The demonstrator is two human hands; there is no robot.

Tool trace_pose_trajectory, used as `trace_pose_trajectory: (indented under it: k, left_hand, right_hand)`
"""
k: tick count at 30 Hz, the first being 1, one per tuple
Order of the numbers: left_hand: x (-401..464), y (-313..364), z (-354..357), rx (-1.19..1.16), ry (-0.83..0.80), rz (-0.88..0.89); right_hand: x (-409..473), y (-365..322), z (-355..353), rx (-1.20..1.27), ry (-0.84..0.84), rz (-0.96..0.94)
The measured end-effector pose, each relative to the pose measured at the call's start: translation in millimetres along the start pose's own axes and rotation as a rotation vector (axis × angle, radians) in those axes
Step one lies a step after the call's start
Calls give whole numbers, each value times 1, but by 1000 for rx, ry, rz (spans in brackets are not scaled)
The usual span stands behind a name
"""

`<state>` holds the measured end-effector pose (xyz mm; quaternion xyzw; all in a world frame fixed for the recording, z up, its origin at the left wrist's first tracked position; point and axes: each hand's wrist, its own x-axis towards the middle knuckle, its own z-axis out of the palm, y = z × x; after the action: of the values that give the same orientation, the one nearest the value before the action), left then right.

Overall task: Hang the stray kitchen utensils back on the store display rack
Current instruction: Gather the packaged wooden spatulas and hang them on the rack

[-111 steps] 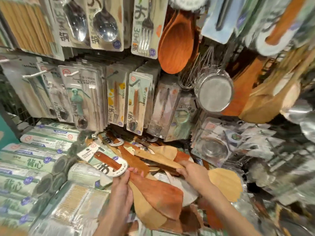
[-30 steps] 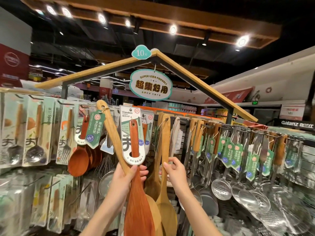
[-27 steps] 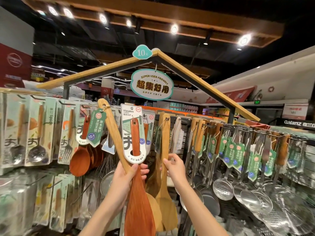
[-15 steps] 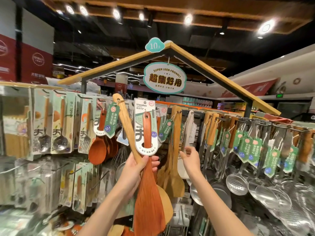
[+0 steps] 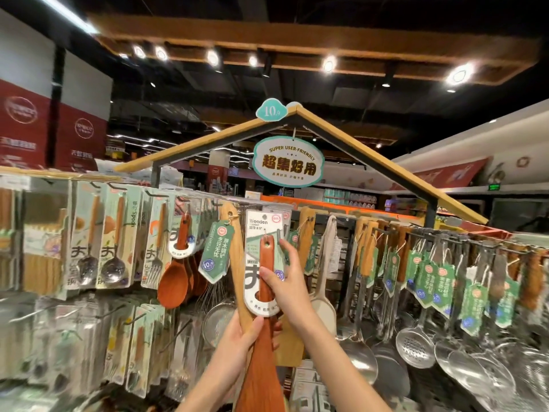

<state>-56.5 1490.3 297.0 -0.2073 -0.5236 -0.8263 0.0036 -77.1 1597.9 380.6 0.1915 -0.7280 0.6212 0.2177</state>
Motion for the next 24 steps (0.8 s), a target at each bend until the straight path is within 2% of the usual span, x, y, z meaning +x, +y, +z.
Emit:
trace_pose_trajectory:
  k: [2, 6, 15, 24]
  left_hand:
    - [1, 3, -10, 132, 59, 10]
    - [3, 6, -26, 92, 90, -28]
    - [-3, 19, -31, 208, 182, 66]
    - [-4, 31, -26, 268, 164, 143]
  right_hand:
    - [4, -3, 0, -7, 44, -28]
    - [11, -10, -2, -33, 79, -10]
    - [22, -3, 6, 26, 165, -16]
    - [18, 7, 15, 11, 229, 0]
